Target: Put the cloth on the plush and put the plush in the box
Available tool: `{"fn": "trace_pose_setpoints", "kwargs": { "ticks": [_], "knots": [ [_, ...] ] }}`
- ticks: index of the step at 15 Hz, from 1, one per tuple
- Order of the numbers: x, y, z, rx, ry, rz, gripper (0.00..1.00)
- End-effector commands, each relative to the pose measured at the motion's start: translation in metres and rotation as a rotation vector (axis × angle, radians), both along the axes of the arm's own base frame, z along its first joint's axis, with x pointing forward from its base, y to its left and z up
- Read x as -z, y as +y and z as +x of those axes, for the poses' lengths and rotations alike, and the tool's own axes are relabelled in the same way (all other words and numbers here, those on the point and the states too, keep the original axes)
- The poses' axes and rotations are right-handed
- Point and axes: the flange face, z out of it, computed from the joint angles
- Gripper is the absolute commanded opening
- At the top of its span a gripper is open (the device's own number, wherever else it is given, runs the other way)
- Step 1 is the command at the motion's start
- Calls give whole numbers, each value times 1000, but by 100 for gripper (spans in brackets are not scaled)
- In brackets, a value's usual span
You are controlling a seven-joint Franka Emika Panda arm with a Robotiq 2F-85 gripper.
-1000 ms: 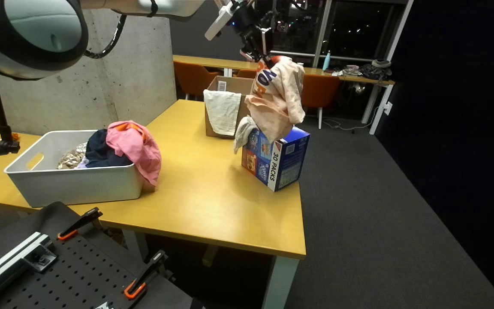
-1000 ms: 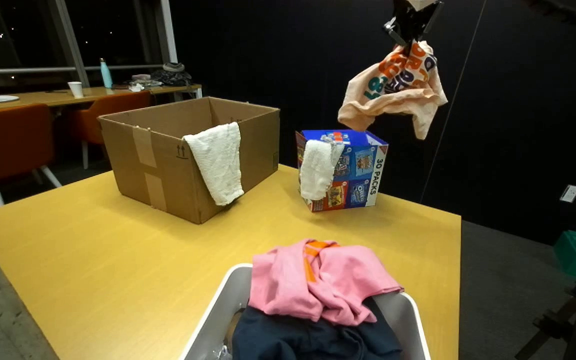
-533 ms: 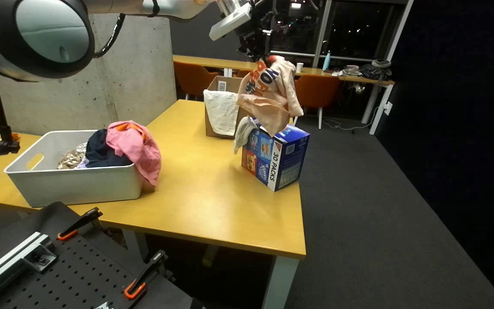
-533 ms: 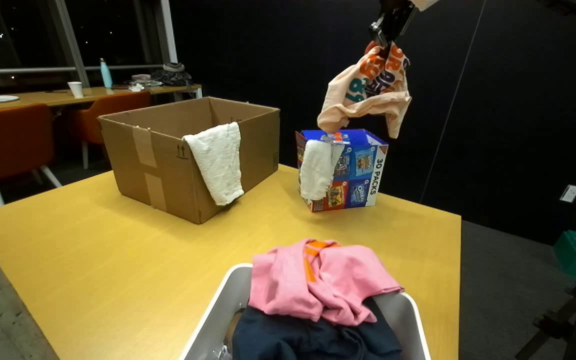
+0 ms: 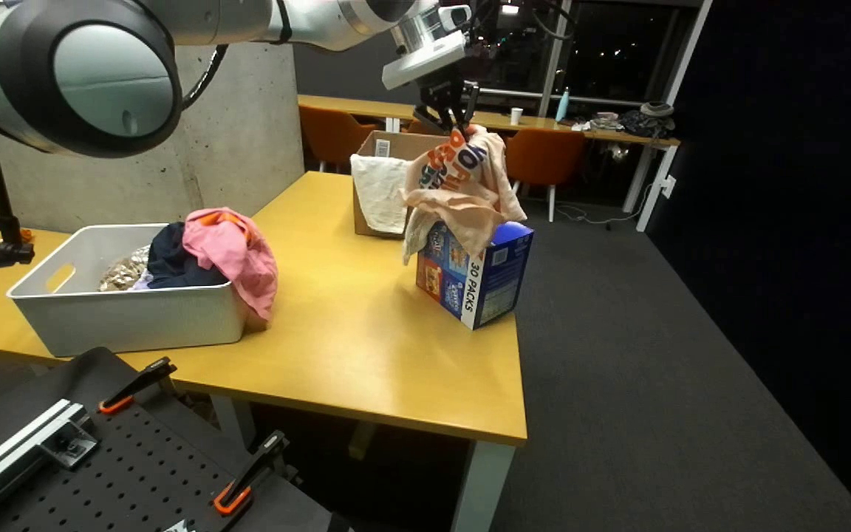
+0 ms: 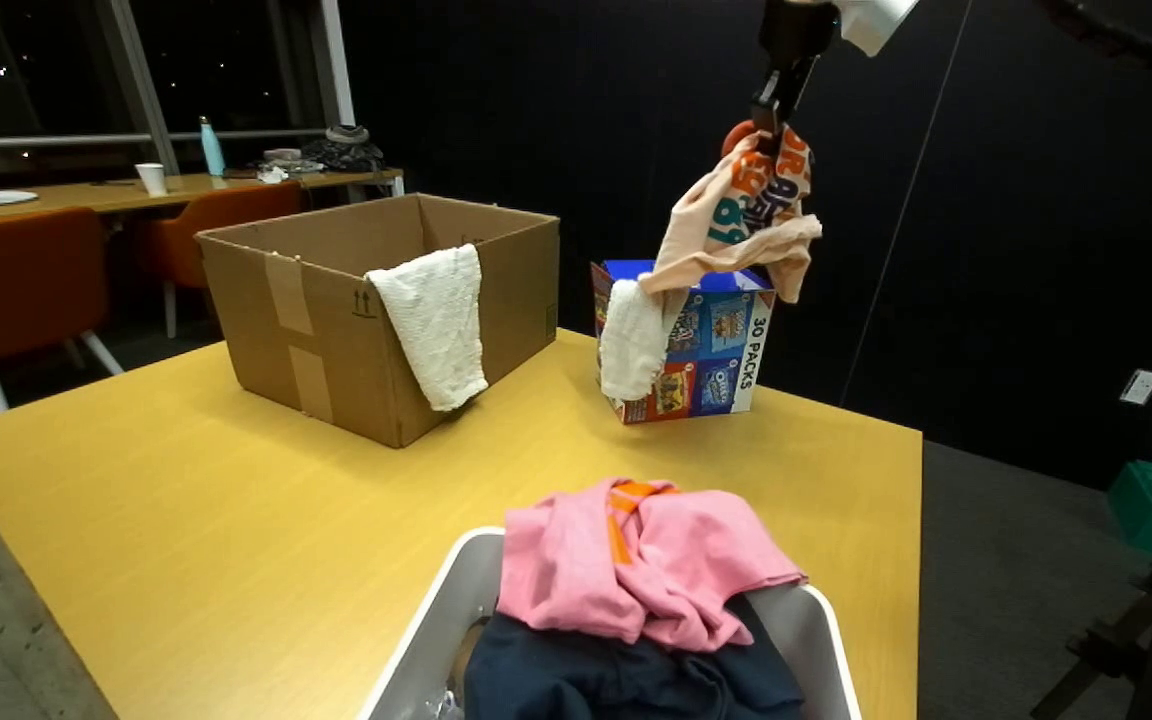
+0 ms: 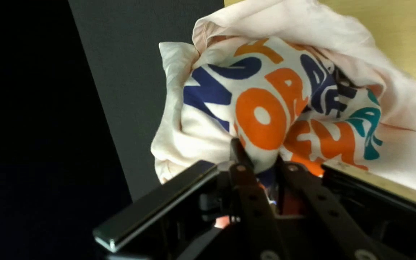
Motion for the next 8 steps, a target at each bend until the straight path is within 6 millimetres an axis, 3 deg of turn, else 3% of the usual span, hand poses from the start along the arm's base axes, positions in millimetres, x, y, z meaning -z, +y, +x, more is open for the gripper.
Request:
{"fn": "trace_pose_setpoints", "kwargs": {
  "ticks": [1,8],
  "knots": [
    [5,-8,-1,-57,56,-38,3],
    [27,-25,-1,-64,121,-144,3]
  ]
}}
